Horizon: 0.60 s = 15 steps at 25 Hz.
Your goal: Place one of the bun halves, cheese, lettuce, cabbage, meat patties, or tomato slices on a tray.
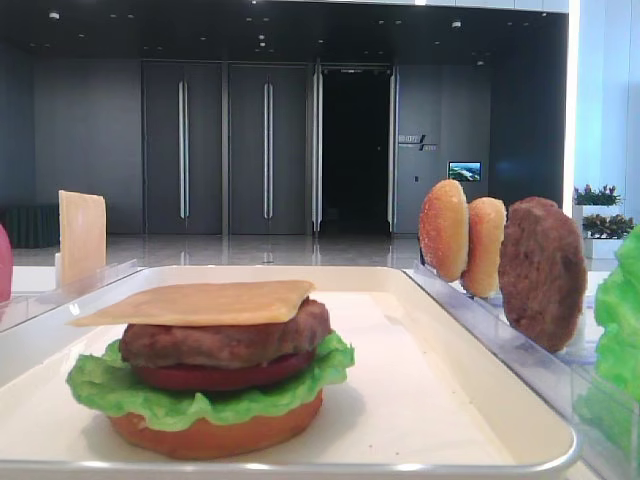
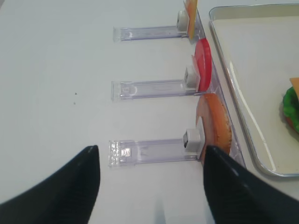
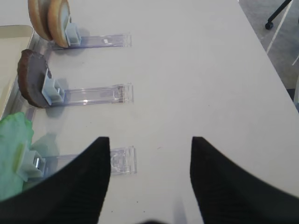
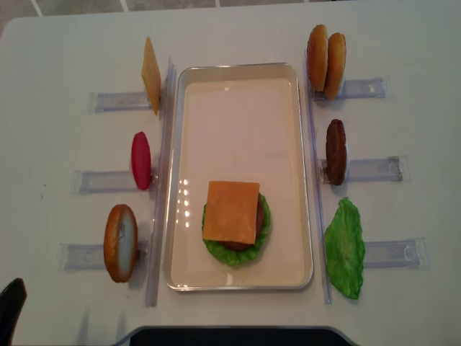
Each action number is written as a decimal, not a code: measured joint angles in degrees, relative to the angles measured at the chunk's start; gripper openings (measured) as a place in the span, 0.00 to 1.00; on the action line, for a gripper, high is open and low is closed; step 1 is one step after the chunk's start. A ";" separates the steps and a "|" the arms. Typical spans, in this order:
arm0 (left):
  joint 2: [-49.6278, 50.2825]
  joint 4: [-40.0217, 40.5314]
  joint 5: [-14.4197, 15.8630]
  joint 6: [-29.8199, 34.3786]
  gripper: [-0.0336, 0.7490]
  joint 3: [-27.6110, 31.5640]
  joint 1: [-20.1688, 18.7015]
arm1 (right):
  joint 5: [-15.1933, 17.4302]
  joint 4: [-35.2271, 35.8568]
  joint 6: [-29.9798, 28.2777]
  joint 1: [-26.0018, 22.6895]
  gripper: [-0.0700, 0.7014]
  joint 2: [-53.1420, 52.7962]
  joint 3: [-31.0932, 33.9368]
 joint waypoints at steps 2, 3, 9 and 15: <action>0.00 -0.05 -0.22 0.00 0.71 0.00 0.00 | 0.00 0.00 0.00 0.00 0.61 0.00 0.00; 0.00 -0.05 -0.21 0.00 0.71 0.00 0.00 | 0.00 0.00 0.00 0.00 0.61 0.00 0.00; 0.00 -0.05 -0.28 0.00 0.71 0.00 0.00 | 0.00 0.00 0.00 0.00 0.61 0.00 0.00; 0.00 -0.05 -0.28 0.00 0.70 0.00 -0.39 | 0.00 0.00 0.00 0.00 0.61 0.00 0.00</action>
